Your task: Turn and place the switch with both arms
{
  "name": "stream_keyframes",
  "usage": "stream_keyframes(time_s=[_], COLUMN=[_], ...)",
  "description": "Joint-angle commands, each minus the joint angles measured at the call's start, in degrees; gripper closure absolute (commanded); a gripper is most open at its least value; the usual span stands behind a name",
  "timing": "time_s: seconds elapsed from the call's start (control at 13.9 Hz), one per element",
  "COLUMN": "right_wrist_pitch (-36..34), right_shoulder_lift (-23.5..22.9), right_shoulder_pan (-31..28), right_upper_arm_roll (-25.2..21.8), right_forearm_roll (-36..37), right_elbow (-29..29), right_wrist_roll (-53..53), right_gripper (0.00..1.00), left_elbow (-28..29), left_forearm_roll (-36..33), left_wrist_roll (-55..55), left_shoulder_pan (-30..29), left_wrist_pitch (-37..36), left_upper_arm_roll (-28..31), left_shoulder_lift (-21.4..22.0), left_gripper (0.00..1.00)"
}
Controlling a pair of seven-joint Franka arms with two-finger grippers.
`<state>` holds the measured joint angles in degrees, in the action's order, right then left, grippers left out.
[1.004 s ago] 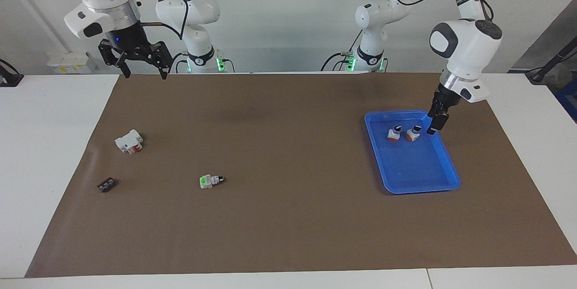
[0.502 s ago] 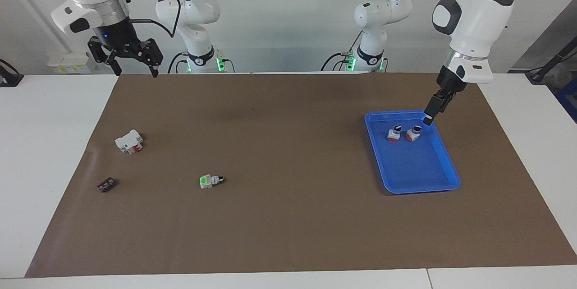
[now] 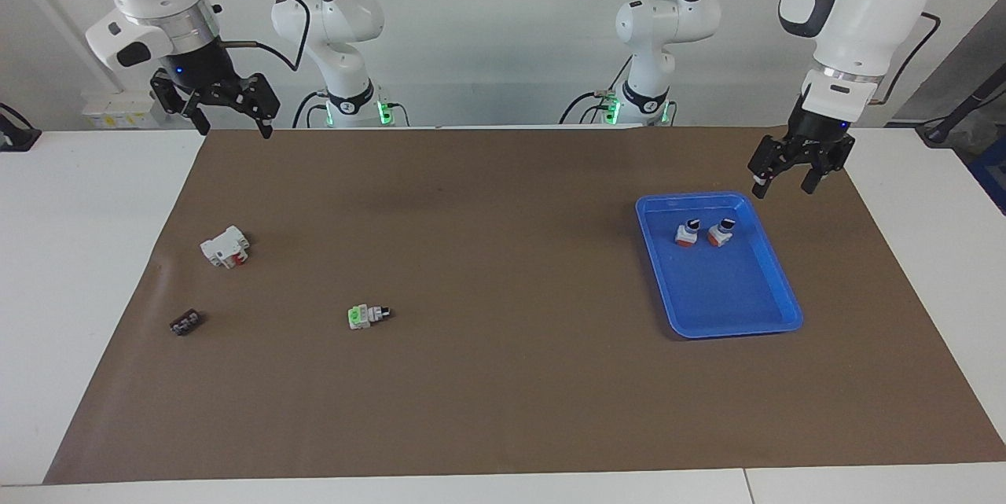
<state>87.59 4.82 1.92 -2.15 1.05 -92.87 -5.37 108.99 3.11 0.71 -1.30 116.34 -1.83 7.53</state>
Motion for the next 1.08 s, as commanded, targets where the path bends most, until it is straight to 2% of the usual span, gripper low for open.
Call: stream_keyframes(time_s=[0.0, 0.22, 0.36, 0.65, 0.86, 1.0], right_wrist_pitch=[-0.05, -0.05, 0.04, 0.12, -0.05, -0.14], right_shoulder_lift=[1.51, 1.59, 1.68, 1.68, 1.68, 1.68], right_shoulder_pan=[0.19, 1.42, 1.51, 1.33, 1.33, 1.33], right_upper_arm_roll=[-0.23, -0.23, -0.23, -0.23, -0.23, -0.23], right_forearm_roll=[-1.32, -0.97, -0.18, 0.26, 0.26, 0.18], right_elbow=[-1.88, -2.05, -2.49, -2.49, -2.49, -2.49], right_wrist_roll=[-2.19, -2.19, -2.11, -2.02, -1.67, -1.67], right_gripper=[0.00, 0.00, 0.00, 0.00, 0.00, 0.00], left_elbow=[-10.95, -23.88, -26.90, -26.38, -19.98, -19.87], left_forearm_roll=[-5.20, -4.60, -4.51, 1.72, -0.28, -3.88], left_wrist_roll=[-2.02, -2.46, -2.46, -2.38, -2.46, -2.38], left_shoulder_pan=[3.58, 5.16, 5.96, 4.48, 4.21, 4.21], left_wrist_pitch=[-10.39, -23.93, -28.35, -32.67, -34.61, -34.26], left_upper_arm_roll=[1.12, 1.39, 1.48, 1.91, 1.92, 1.39], left_shoulder_lift=[-3.48, -8.22, -8.32, -5.70, -1.48, -1.55], left_gripper=[0.00, 0.00, 0.00, 0.00, 0.00, 0.00])
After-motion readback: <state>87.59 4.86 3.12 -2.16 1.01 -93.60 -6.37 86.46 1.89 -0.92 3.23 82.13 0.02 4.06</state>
